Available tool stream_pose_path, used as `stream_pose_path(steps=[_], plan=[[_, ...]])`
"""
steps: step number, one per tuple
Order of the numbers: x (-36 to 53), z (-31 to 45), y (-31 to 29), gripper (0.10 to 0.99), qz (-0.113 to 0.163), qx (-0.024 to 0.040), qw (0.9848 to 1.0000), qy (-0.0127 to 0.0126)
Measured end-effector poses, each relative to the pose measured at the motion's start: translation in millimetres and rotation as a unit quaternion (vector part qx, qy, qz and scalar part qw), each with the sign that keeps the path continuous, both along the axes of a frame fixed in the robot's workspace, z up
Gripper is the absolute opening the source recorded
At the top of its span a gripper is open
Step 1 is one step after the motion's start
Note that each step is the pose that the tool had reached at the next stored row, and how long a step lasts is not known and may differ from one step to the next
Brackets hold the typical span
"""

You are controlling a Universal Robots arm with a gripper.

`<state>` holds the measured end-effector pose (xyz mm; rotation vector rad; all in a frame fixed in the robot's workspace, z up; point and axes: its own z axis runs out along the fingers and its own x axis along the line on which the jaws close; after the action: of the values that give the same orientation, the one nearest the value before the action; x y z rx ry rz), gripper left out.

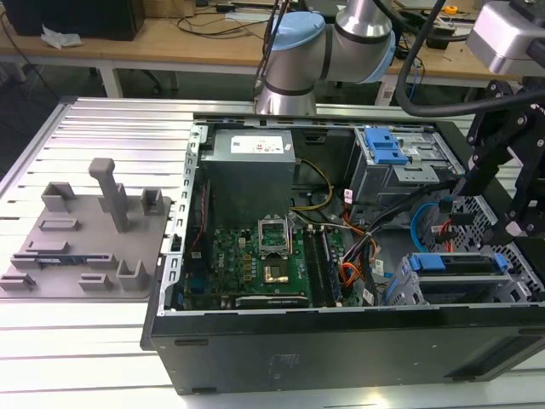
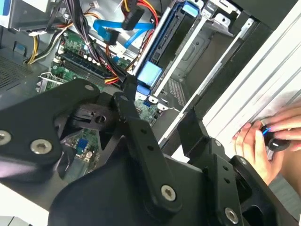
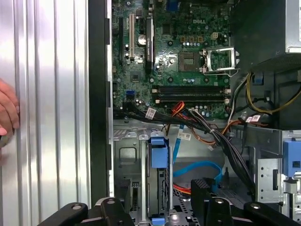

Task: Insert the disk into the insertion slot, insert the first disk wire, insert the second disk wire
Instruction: 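Insert the disk into the insertion slot, then insert the first disk wire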

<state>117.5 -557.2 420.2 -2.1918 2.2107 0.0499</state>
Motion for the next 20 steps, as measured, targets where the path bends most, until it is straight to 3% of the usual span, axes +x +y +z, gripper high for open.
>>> stream_pose_path(steps=[20], plan=[[0.0,0.0,0.0,0.620,0.000,-0.0062,1.0000,0.0000]])
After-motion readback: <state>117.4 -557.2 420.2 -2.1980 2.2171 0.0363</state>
